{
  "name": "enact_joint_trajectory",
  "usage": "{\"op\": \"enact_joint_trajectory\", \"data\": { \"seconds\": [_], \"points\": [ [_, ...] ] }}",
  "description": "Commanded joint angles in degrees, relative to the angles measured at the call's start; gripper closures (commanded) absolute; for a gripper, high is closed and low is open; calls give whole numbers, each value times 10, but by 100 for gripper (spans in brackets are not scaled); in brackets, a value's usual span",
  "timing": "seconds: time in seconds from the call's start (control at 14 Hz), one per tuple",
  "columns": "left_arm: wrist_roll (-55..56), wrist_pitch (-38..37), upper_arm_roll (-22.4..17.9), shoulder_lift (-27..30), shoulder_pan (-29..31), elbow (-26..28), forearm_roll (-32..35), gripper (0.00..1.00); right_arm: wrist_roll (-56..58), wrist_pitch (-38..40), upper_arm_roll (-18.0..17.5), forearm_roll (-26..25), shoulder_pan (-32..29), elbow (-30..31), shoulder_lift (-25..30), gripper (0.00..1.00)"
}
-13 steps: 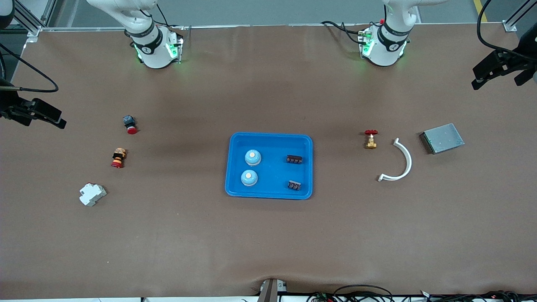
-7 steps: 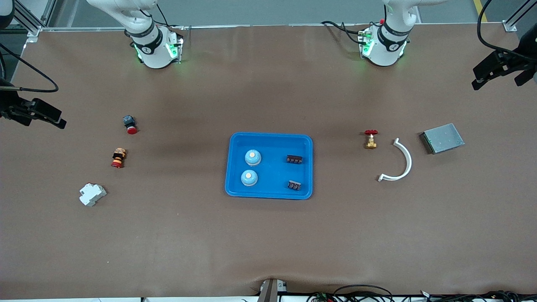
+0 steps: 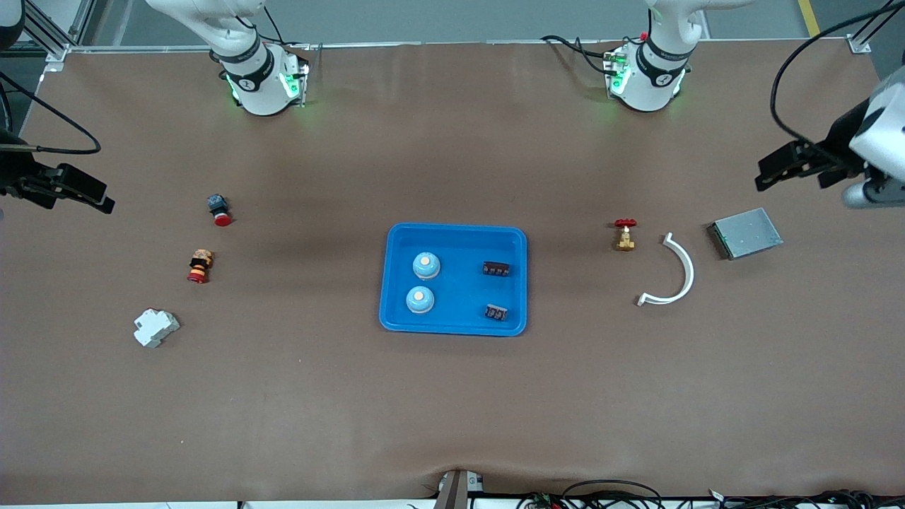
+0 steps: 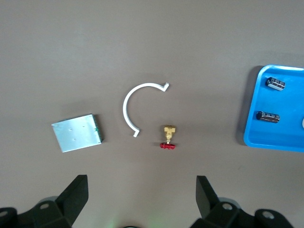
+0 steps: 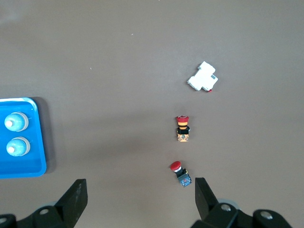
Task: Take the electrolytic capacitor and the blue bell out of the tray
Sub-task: 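Move the right gripper toward the bells while the left gripper reaches the capacitors, then lower the right gripper onto a bell while the left gripper lowers onto a capacitor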
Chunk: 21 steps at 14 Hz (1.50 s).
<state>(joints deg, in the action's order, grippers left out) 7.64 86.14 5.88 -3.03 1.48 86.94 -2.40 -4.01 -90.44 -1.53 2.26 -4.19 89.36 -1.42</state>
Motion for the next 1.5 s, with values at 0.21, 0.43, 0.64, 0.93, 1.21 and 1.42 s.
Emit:
{"op": "enact_joint_trajectory", "data": {
  "seconds": [0.21, 0.43, 0.64, 0.93, 1.21, 1.42],
  "points": [
    [31, -3, 2, -20, -14, -12, -8, 0, -16, 9, -1, 8, 7, 6, 6, 0],
    [93, 10, 3, -44, -33, -13, -9, 0, -65, 5, -2, 10, 44, 14, 5, 0],
    [136, 17, 3, -58, -53, -13, -12, 0, -164, -10, -2, 17, 96, 34, 5, 0],
    [254, 36, 3, -76, -103, -11, -9, 0, -221, -82, -1, 52, 147, 58, -24, 0],
    [350, 81, 2, -99, -147, 7, -7, 0, -296, -186, 0, 51, 221, 127, -53, 0],
    [416, 131, 2, -116, -179, 35, -6, 0, -335, -241, 0, 48, 266, 160, -92, 0]
  ]
}}
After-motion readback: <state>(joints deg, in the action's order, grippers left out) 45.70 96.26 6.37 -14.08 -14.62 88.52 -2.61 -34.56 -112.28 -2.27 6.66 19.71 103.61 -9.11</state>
